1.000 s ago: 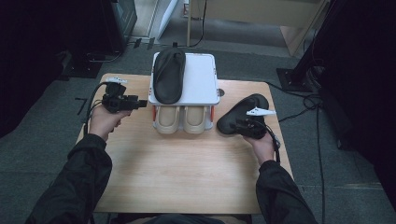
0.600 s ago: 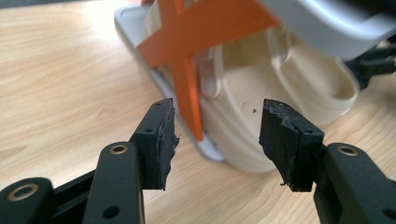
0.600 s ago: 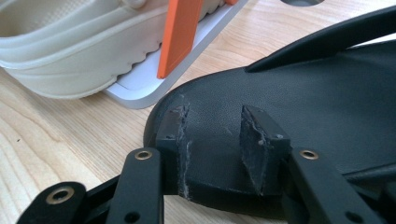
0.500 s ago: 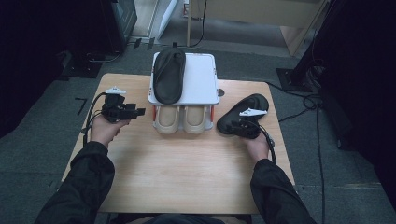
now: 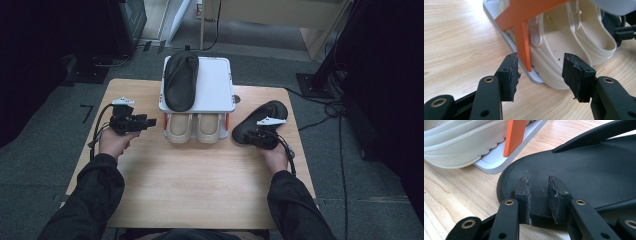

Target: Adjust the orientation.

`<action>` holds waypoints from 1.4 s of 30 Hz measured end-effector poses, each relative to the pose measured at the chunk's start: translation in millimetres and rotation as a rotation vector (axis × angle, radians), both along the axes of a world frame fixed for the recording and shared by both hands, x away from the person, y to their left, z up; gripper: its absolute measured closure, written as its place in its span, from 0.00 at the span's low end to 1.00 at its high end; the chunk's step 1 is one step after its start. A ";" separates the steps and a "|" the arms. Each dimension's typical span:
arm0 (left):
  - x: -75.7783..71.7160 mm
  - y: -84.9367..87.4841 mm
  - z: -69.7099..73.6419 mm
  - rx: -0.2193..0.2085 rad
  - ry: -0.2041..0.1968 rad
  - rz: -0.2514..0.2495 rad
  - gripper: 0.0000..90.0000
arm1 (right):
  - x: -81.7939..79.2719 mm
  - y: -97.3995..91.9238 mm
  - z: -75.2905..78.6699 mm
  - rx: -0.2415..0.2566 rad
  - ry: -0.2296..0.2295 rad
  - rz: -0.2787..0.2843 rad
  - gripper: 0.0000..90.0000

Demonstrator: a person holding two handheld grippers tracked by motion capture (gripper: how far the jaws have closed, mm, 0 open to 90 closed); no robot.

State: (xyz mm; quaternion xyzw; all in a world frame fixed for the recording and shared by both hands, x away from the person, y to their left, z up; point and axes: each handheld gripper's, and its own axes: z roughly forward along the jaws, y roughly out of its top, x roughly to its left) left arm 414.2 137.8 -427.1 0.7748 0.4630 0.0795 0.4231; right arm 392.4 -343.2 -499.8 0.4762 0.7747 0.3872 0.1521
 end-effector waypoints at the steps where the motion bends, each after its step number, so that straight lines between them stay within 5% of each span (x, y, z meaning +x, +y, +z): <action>1: 0.2 0.8 -0.5 -0.001 0.003 0.001 0.52 | -0.7 -0.5 0.5 -0.006 0.001 0.002 0.80; 8: 2.3 0.6 -5.0 0.019 0.002 0.010 0.52 | -5.9 -2.0 2.5 -0.034 0.007 0.007 0.80; 27: 15.8 2.9 -8.8 -0.022 -0.011 0.024 0.53 | -27.4 -25.1 2.9 0.005 0.023 -0.010 0.79; 33: 19.5 4.6 -9.5 0.001 0.000 0.028 0.54 | -33.1 -34.6 4.0 0.004 0.025 -0.025 0.78; 42: 20.1 4.5 -9.0 0.004 0.004 0.019 0.52 | -31.9 -41.4 8.7 0.067 0.048 -0.032 0.69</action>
